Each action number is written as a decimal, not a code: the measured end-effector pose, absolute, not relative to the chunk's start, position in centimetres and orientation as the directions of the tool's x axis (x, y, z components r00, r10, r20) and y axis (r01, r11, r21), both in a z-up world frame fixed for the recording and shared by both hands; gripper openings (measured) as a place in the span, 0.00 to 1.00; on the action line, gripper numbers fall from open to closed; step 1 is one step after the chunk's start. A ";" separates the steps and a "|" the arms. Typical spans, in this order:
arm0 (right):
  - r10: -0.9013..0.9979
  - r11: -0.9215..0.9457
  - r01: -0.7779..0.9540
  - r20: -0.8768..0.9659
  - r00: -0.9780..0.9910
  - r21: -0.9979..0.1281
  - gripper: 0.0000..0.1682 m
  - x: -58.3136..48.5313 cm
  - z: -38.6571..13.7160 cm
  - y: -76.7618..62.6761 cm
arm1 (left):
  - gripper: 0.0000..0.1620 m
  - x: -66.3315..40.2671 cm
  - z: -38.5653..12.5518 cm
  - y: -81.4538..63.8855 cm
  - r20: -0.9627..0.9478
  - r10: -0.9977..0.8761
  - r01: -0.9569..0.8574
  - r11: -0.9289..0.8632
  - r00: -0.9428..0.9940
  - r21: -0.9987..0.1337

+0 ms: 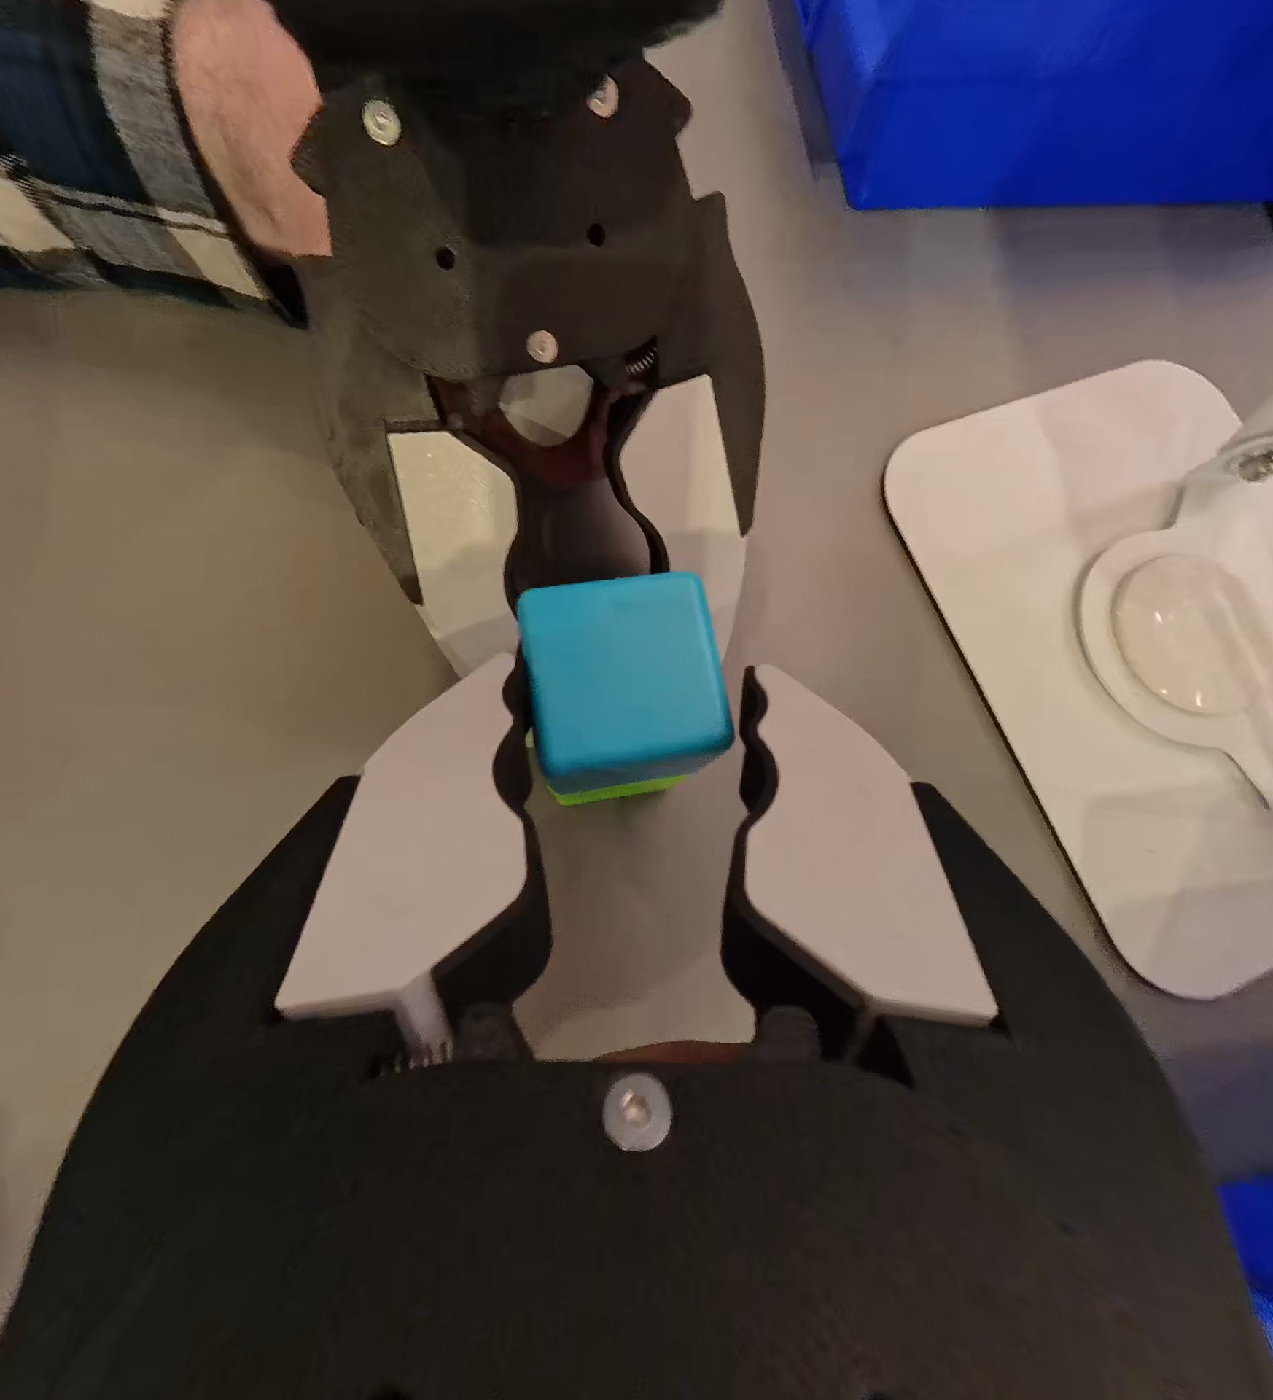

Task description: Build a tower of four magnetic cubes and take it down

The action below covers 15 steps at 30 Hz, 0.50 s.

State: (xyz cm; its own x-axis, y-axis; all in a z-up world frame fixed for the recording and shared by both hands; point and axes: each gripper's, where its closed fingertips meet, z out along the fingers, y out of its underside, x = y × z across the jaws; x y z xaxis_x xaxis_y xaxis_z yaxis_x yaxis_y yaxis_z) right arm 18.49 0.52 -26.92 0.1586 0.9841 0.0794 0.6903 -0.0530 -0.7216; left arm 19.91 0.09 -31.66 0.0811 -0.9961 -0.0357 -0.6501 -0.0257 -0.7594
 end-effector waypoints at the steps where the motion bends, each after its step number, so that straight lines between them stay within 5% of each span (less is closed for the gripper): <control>1: 0.985 -0.048 0.686 0.080 0.154 -0.726 0.30 18.4 -26.9 0.5 | 0.30 19.9 -31.6 0.1 -0.034 -0.996 -0.650 -0.028 0.082 -0.759; 9: 0.983 -0.130 0.607 -0.024 0.179 -0.784 0.30 18.2 -26.1 0.6 | 0.30 20.0 -31.6 0.0 -0.039 -0.996 -0.650 -0.020 0.076 -0.759; 15: 0.960 -0.180 0.395 -0.073 0.271 -0.901 0.30 20.4 -20.0 2.5 | 0.30 20.0 -31.6 0.0 -0.037 -0.996 -0.651 -0.023 0.077 -0.759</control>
State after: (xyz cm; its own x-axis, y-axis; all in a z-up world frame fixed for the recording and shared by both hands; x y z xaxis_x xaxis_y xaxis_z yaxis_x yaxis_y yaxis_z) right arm 20.42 2.51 -20.05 0.2707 0.9599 -0.0731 0.3952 -0.1800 -0.9008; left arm 19.97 0.02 -31.58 0.0774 -0.9963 -0.0366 -0.6507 -0.0227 -0.7590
